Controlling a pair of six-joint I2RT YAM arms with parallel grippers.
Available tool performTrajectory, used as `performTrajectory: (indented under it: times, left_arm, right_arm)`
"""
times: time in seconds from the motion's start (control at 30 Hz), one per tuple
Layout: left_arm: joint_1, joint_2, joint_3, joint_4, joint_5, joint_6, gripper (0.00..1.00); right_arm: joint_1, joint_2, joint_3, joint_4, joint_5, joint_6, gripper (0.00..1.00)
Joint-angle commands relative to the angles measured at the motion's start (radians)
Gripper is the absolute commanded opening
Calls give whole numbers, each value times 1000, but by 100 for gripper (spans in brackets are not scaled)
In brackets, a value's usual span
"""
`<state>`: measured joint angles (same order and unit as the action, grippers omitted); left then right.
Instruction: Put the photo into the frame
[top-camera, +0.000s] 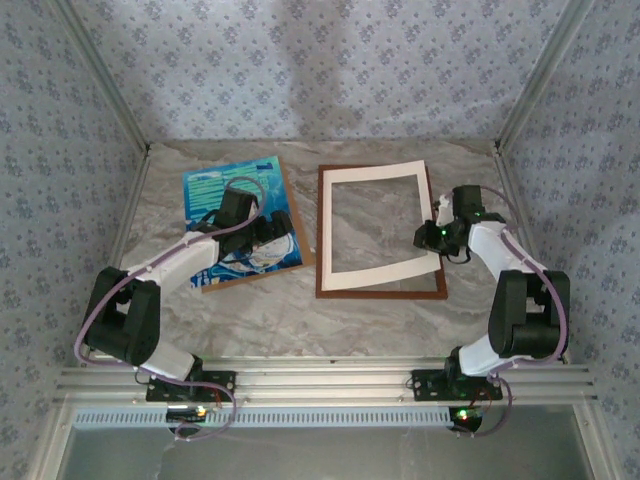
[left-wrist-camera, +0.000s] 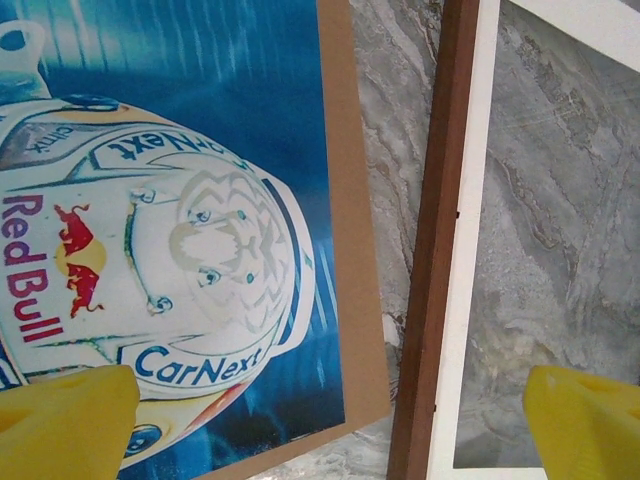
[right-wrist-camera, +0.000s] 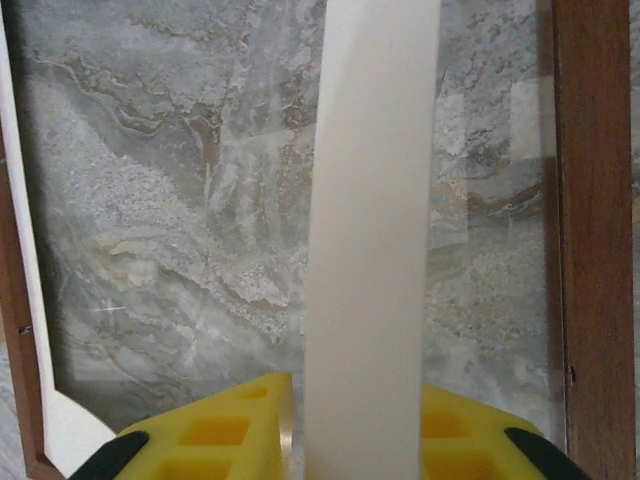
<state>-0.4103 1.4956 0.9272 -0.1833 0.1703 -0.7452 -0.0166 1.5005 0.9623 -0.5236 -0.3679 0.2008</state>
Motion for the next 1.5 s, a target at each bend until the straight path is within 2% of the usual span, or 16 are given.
performTrajectory:
  times: [0.0,0.27,0.5,0.57,0.6,0.93,1.07,1.2,1.3,1.47]
  left_arm:
    - [7,12,38,-2,14,11,99]
    - [8,2,31,-5,10,15,99]
    - [12,3,26,-4,8,17,99]
    - [13,2,24,-3,9,18,98]
    - [13,1,23,-2,8,17,99]
    - [25,-12,-1,7,8,17,99]
    - [35,-22,-11,11,9,17,98]
    - [50,-27,-24,16,8,20,99]
    - [62,-25,-41,30,9,16,99]
    - [70,-5,-70,53,11,14,99]
  right_arm:
    - [24,22,57,-48,67,-30,30]
    - [66,72,125,-121,136,-75,42]
    - [84,58,137,-162,217,-62,73]
    - [83,50,139,-177,245,-48,87]
    - [83,44,141,-182,266,-43,99]
    - [83,-19,162,-198,384,26,100]
    - [83,-61,155,-126,380,49,100]
    - [108,-125,110,16,286,127,100]
    - [174,-143,90,102,266,204,100]
    - [344,-103,102,202,299,274,100]
